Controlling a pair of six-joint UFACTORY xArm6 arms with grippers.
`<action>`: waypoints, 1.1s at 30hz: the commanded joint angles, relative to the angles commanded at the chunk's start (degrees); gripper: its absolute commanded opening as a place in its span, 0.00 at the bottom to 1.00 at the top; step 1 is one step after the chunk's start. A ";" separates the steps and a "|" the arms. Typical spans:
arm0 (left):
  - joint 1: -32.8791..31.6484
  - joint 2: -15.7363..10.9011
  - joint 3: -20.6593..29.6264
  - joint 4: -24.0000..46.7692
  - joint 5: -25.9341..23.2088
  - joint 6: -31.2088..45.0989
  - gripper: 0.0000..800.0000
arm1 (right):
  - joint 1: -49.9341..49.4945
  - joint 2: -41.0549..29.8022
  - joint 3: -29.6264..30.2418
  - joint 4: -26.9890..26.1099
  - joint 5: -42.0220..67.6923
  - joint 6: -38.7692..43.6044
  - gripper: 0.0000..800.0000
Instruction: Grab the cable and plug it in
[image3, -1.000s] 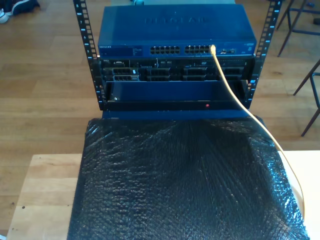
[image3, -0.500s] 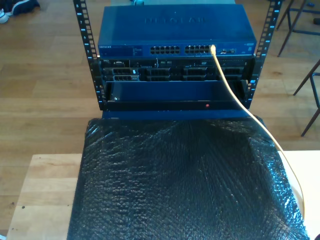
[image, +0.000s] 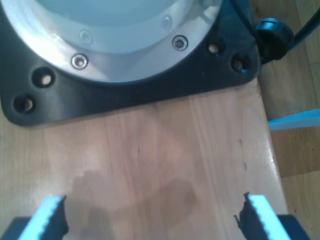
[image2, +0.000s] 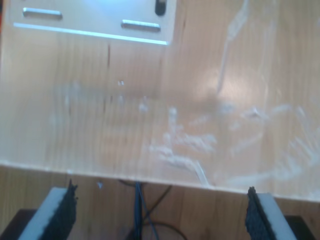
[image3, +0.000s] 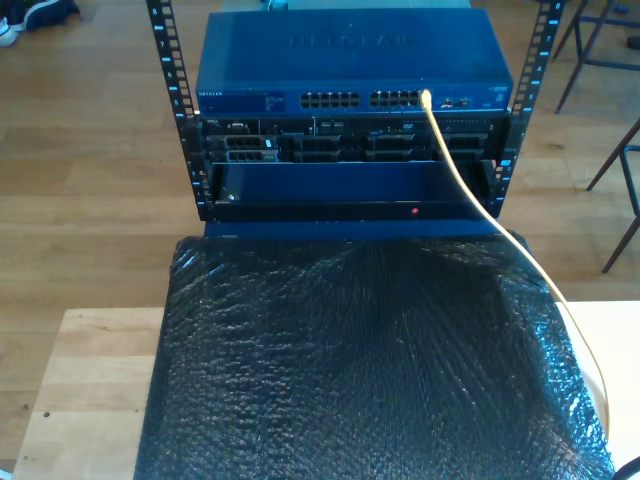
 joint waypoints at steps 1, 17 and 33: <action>0.00 0.00 0.00 0.00 0.00 0.09 1.00 | -0.09 0.00 0.26 0.00 -0.09 -0.09 0.99; 0.00 0.00 0.00 0.00 0.00 0.00 1.00 | -0.70 1.14 6.24 -2.73 -8.70 -0.09 0.99; 0.00 0.00 0.00 0.00 0.00 0.00 1.00 | -1.58 4.57 8.44 -3.08 -12.57 -0.09 0.99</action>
